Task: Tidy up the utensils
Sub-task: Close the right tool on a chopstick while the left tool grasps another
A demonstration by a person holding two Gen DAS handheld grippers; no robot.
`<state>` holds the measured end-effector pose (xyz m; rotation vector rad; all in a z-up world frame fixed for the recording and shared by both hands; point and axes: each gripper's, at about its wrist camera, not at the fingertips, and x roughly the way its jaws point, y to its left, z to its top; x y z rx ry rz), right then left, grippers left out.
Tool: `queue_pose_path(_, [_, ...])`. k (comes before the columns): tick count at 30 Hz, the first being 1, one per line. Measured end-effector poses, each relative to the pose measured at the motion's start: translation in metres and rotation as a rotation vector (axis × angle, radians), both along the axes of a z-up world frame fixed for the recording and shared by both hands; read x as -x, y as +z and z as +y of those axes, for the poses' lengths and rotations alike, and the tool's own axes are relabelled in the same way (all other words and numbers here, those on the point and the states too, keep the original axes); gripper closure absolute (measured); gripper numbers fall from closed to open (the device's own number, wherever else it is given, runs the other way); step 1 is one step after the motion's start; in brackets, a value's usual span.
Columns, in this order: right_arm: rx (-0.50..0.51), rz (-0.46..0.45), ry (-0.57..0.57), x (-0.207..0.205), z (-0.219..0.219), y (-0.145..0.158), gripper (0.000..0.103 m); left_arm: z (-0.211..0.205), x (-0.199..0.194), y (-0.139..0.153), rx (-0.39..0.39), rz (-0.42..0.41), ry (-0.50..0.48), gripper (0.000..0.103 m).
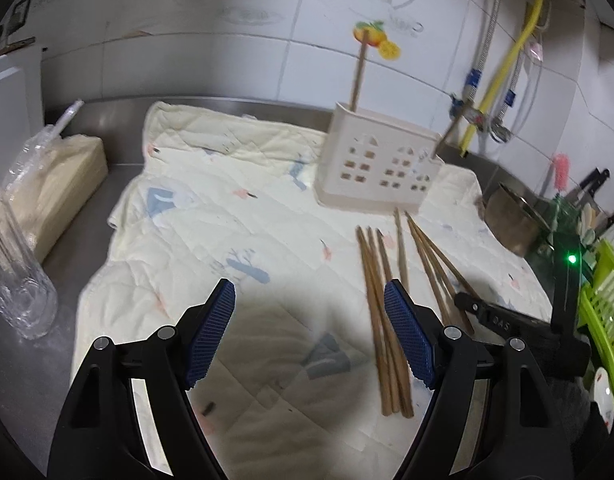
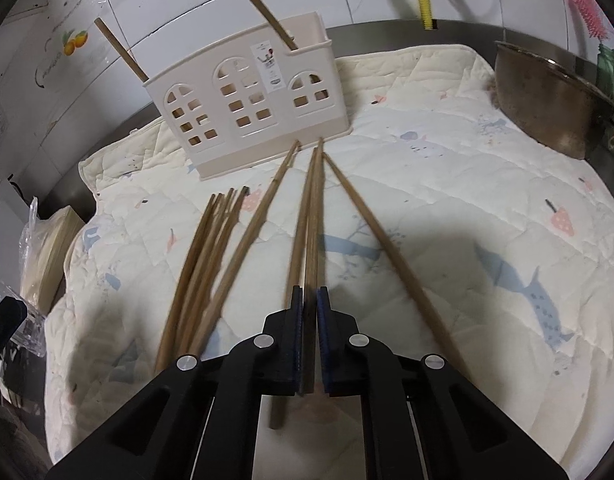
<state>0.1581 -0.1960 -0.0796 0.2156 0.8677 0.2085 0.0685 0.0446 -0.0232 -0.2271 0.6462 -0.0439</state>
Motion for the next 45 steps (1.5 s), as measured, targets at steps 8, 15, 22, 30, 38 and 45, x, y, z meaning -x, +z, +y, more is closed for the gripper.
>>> queue_pose_path(8, [0.063,0.009,0.042,0.006,-0.006,-0.008,0.096,-0.029,-0.007,-0.024,0.05,0.097,-0.101,0.049])
queue_pose_path(15, [0.079,0.019,0.075,0.007,-0.008,-0.012,0.095,-0.05,-0.02,-0.053,0.096,0.206,-0.154,0.079])
queue_pose_path(22, [0.059,0.016,0.089,0.008,-0.012,-0.012,0.097,-0.068,-0.022,-0.057,0.079,0.228,-0.187,0.081])
queue_pose_path(30, [0.035,0.012,0.092,0.009,-0.015,-0.014,0.097,-0.074,-0.034,-0.061,0.042,0.245,-0.174,0.081])
queue_pose_path(38, [0.028,0.009,0.093,0.009,-0.016,-0.014,0.097,-0.08,-0.041,-0.063,-0.002,0.249,-0.172,0.084])
queue_pose_path(45, [0.036,0.004,0.094,0.01,-0.014,-0.014,0.096,-0.087,-0.043,-0.063,-0.03,0.253,-0.185,0.096])
